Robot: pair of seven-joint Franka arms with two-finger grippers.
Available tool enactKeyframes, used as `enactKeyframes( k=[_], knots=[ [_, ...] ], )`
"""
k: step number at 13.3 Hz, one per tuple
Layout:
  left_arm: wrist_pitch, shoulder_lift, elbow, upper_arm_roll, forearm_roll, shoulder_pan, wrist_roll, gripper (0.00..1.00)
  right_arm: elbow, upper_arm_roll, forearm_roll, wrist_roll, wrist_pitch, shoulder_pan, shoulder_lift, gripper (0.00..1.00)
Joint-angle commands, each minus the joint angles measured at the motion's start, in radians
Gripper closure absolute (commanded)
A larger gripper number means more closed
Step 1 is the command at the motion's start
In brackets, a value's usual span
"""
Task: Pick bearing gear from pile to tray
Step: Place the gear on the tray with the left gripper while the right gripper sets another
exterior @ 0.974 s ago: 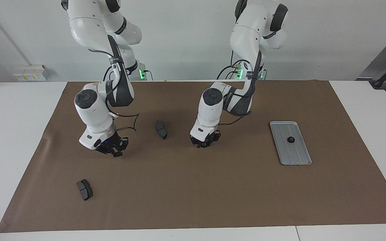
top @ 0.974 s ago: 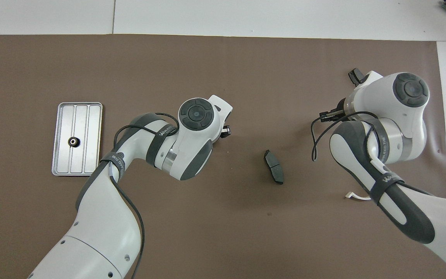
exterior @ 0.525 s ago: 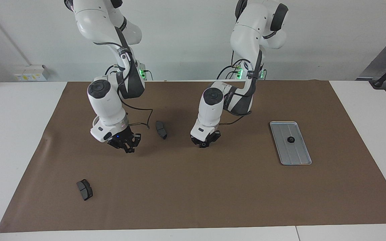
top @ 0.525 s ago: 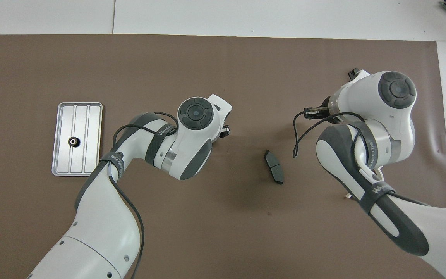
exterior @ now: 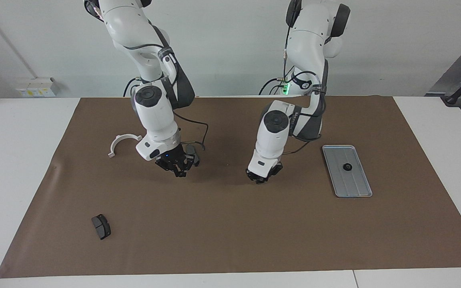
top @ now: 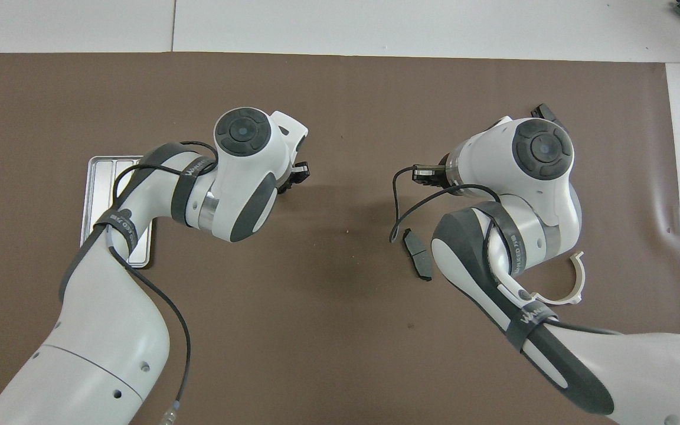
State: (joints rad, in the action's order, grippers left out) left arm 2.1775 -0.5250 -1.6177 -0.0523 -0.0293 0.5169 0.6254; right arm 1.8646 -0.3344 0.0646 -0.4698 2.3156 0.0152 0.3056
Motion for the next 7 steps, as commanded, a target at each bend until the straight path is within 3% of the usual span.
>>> enactKeyframes(
  k=[1,7],
  knots=[
    [-0.033,0.02,0.005,0.008,0.012,-0.092,-0.107,1.0,-0.004,-0.006,-0.006,-0.12,0.054,0.067,0.016,1.0],
    [-0.113,0.092,-0.059,0.008,0.009,-0.306,-0.518,1.0,-0.004,-0.003,0.011,-0.318,0.192,0.209,0.093,1.0]
  ],
)
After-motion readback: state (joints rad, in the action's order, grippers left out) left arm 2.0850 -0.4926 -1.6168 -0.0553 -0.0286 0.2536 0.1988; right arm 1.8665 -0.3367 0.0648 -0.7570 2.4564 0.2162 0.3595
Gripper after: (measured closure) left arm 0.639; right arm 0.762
